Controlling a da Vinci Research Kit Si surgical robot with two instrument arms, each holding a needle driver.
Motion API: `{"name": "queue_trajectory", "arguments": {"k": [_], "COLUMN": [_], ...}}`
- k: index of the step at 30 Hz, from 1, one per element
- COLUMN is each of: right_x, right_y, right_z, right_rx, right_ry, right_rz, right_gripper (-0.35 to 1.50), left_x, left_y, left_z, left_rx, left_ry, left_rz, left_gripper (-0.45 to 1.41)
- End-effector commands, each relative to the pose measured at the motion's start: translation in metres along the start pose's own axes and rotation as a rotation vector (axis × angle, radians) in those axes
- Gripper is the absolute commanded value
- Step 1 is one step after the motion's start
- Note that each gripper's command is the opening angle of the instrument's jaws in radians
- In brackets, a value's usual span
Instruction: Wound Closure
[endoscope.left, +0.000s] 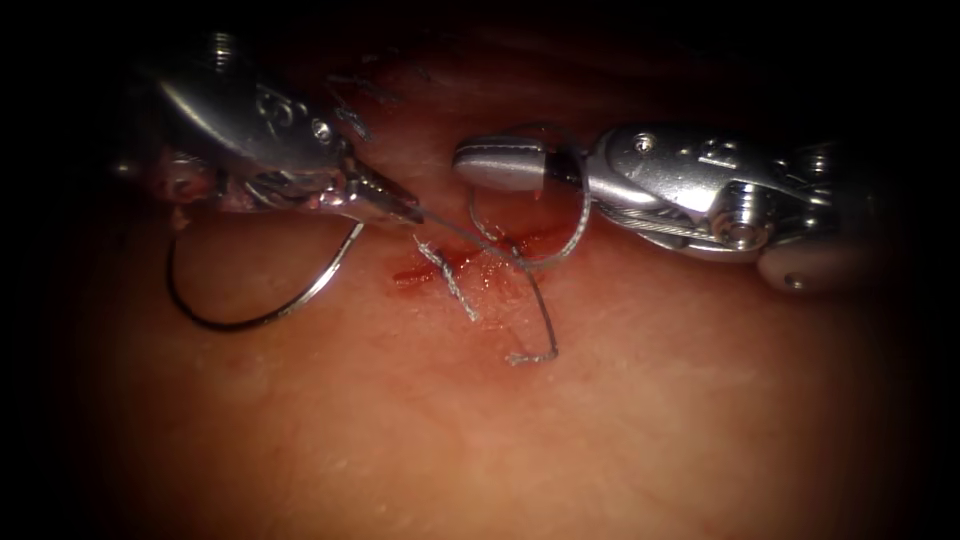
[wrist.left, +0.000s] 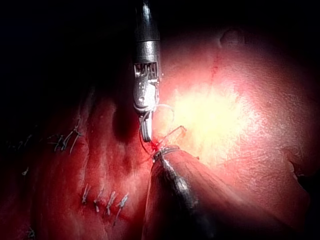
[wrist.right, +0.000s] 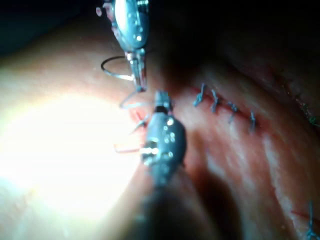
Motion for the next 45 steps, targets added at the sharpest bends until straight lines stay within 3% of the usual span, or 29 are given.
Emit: {"name": "queue_trajectory", "arguments": {"k": [1,6,12,18,21,28,41,45], "right_x": [0.0,0.0007,-0.0003,-0.0012,-0.0012,-0.0013,-0.0011,-0.001], "right_y": [0.0001,0.0001,-0.0011,-0.0014,-0.0013,-0.0006,-0.0009,-0.0012], "right_z": [0.0005,0.0001,0.0004,-0.0001,-0.0006,-0.0012,0.0004,0.0007], "right_rx": [0.007,0.056,0.185,0.308,0.377,0.488,0.696,0.756], "right_ry": [0.014,0.038,0.038,0.031,0.016,-0.082,-0.295,-0.365], "right_rz": [0.002,0.005,0.019,0.046,0.042,0.024,-0.047,-0.077], "right_gripper": [-0.35,-0.33,-0.23,0.05,0.1,0.41,0.47,0.57], "left_x": [0.0,0.0,0.0012,0.0016,0.0017,0.0019,0.0019,0.0016], "left_y": [0.0001,-0.0004,-0.0014,-0.0021,-0.0027,-0.0025,-0.0014,-0.0011], "left_z": [0.001,0.0016,0.0024,0.0041,0.0043,0.0039,0.0039,0.0038], "left_rx": [-0.005,-0.014,-0.015,-0.011,-0.017,-0.021,-0.011,-0.009], "left_ry": [-0.003,-0.005,-0.004,-0.006,-0.006,-0.009,-0.025,-0.031], "left_rz": [-0.005,-0.003,-0.005,0.001,0.003,0.01,0.011,0.014], "left_gripper": [-0.45,-0.45,-0.45,-0.45,-0.45,-0.45,-0.45,-0.45]}}
